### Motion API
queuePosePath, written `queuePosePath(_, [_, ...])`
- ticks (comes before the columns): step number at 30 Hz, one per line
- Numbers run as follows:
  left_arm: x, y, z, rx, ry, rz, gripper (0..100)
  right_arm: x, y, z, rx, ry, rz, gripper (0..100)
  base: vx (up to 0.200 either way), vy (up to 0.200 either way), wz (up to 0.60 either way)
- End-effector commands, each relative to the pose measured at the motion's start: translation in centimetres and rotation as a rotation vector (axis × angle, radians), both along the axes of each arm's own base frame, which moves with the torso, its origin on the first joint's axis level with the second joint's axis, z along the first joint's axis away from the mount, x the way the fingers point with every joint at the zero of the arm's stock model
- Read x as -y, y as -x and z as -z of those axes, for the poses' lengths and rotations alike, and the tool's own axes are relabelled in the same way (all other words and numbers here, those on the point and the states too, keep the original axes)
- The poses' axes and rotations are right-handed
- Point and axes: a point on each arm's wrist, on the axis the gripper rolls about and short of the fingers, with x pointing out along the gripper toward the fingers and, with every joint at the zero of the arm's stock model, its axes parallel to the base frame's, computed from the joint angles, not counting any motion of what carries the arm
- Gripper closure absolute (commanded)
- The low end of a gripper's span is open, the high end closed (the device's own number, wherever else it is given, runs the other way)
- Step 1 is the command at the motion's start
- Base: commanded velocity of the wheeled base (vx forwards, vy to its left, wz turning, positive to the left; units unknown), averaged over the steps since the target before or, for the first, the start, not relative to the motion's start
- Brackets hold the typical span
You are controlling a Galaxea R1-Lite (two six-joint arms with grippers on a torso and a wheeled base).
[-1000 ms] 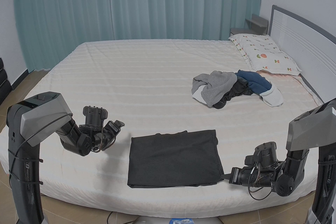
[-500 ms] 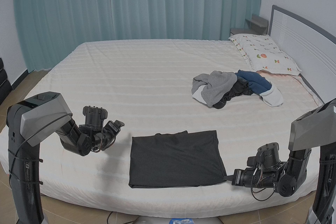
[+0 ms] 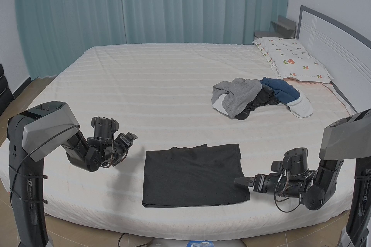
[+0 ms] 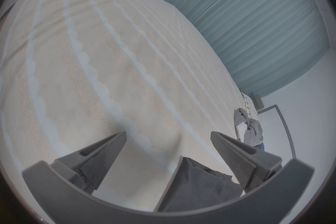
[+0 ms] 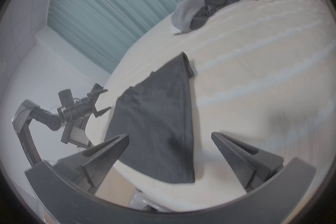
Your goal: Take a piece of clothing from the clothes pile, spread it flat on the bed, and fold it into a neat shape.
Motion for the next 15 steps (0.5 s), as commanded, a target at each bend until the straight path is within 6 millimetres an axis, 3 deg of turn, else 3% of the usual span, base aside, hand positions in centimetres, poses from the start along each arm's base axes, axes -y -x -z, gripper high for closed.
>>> queuePosePath(1, [0.0,0.0,0.0,0.000,0.000,0.000,0,-0.4,-3.5,-1.0,0.092,-0.029,0.036,0,0.000,0.000,0.00])
queuePosePath(5, [0.0,0.0,0.0,-0.001,-0.001,-0.002,0,-1.7,-6.4,-1.4,0.104,-0.005,0.085,0,0.000,0.000,0.00])
queuePosePath(11, [0.1,0.0,0.0,0.000,-0.001,0.000,0,-3.4,-12.3,1.4,0.159,0.088,0.243,0,0.000,0.000,0.00])
queuePosePath(15, [0.1,0.0,0.1,-0.001,-0.003,0.000,0,-4.1,-13.9,2.7,0.167,0.097,0.264,0,0.000,0.000,0.00])
